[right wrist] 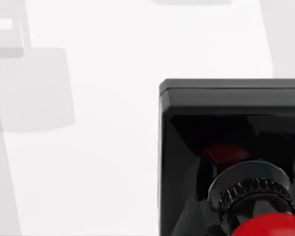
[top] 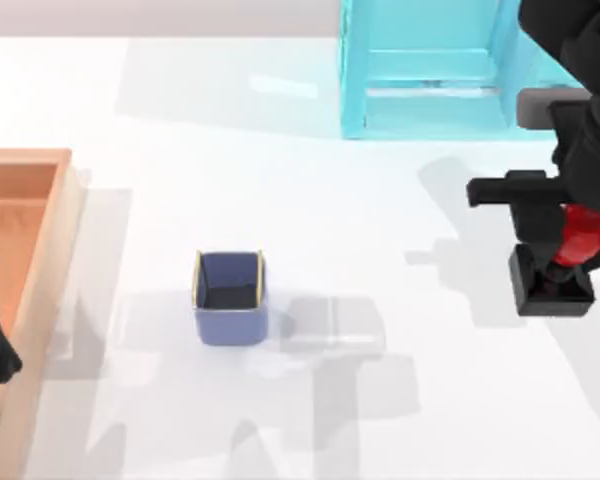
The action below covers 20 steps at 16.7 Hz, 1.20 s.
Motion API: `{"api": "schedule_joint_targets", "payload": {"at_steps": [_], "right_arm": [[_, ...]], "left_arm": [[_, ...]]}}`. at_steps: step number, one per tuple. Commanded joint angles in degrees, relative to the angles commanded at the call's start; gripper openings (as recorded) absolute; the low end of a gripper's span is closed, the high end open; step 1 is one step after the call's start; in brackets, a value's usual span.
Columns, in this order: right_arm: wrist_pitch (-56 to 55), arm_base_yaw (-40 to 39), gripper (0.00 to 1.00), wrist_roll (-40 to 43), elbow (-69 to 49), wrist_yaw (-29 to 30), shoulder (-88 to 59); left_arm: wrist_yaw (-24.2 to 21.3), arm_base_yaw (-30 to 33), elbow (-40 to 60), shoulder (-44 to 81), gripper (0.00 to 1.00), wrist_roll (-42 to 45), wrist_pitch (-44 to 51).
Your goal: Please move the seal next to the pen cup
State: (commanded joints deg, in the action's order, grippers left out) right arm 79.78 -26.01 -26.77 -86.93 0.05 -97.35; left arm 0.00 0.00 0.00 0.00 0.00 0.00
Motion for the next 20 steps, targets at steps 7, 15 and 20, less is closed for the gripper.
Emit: {"api": "schedule_joint_targets", "payload": {"at_steps": [7,15,20], "right_arm": [[2.5,-2.4,0.0,-2.7,-2.7,-0.1,0.1],[-2.9,-11.3,0.0,-11.2,-19.0,3.9,-18.4],[-7.4,-16.9,0.0,-17.0,-29.2,6.7,-30.4]], "left_arm": [[0.0,0.0,0.0,0.0,1.0,0.0,0.0],[0.0,0.0,0.0,0.0,1.0,0.0,0.0],[0.0,0.0,0.0,0.0,1.0,0.0,0.0]]}}
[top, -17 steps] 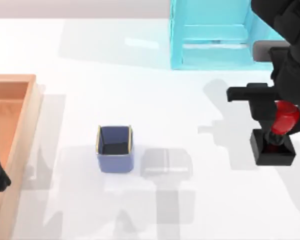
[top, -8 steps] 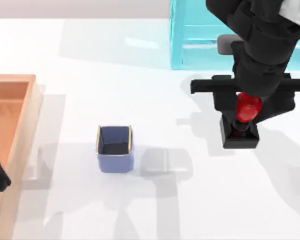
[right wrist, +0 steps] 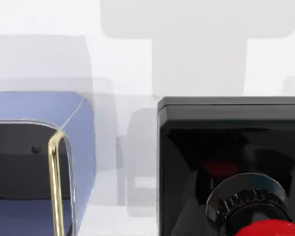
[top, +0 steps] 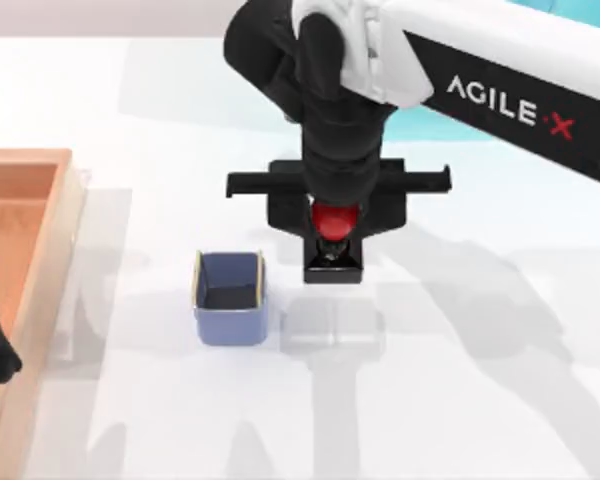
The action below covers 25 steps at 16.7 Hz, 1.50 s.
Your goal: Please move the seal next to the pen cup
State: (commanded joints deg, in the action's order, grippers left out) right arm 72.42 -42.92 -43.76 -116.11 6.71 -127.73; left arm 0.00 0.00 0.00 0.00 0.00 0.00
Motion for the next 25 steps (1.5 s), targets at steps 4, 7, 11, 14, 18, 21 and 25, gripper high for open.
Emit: {"api": "schedule_joint_targets", "payload": {"at_steps": [4,7,11,14,18,21,25], "right_arm": [[-0.5,-0.6,0.0,-0.6,-1.0,0.3,-1.0],[-1.1,-0.4,0.0,-0.6,-0.2,0.1,-1.0],[-3.3,-0.5,0.0,-0.5,1.7,0.2,-1.3],[-3.7,-0.5,0.0,-0.5,2.0,0.3,-1.3],[-3.7,-0.5,0.23,-0.5,2.0,0.3,-1.3],[-3.7,-0.5,0.45,-0.5,2.0,0.3,-1.3],[-3.7,-0.5,0.75,-0.5,2.0,0.3,-1.3]], "left_arm": [[0.0,0.0,0.0,0.0,1.0,0.0,0.0],[0.0,0.0,0.0,0.0,1.0,0.0,0.0],[0.0,0.0,0.0,0.0,1.0,0.0,0.0],[0.0,0.0,0.0,0.0,1.0,0.0,0.0],[0.0,0.0,0.0,0.0,1.0,0.0,0.0],[0.0,0.0,0.0,0.0,1.0,0.0,0.0],[0.0,0.0,0.0,0.0,1.0,0.0,0.0]]}}
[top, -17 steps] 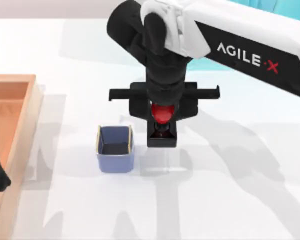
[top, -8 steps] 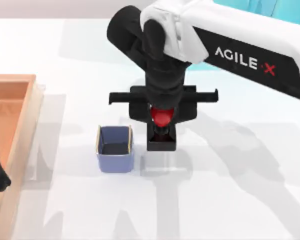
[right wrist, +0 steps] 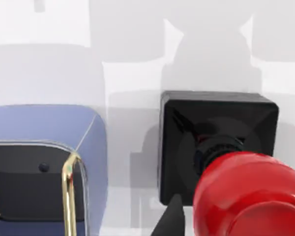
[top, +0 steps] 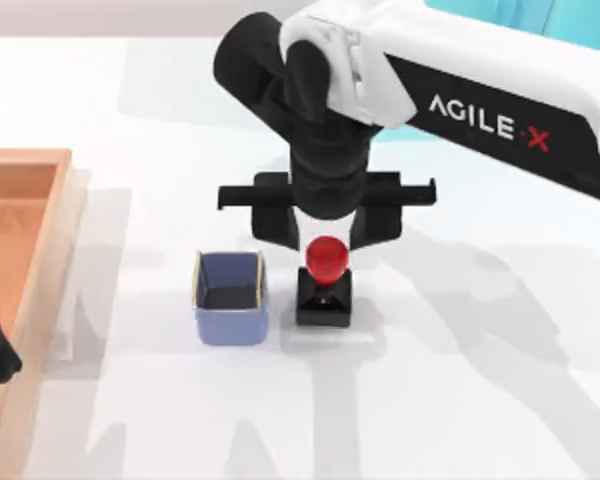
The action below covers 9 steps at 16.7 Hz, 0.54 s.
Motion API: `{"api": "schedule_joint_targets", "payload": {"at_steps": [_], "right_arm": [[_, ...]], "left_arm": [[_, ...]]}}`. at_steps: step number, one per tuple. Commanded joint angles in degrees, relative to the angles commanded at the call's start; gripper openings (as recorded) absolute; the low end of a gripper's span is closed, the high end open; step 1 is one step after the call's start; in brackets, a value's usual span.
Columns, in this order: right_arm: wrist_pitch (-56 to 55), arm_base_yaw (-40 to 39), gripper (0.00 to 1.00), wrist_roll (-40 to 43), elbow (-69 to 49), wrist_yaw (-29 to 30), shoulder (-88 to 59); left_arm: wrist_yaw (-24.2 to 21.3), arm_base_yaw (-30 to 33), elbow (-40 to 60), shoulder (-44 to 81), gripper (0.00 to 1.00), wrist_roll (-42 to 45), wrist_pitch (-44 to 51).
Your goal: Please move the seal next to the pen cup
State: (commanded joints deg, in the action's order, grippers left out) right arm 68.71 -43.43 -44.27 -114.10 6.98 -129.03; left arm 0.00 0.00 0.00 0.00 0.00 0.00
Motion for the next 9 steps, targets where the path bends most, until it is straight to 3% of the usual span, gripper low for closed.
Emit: {"api": "schedule_joint_targets", "payload": {"at_steps": [3,9], "right_arm": [[0.0,0.0,0.98,0.0,0.0,0.0,0.0],[0.0,0.0,1.0,0.0,0.0,0.0,0.0]], "left_arm": [[0.0,0.0,0.0,0.0,1.0,0.0,0.0],[0.0,0.0,0.0,0.0,1.0,0.0,0.0]]}}
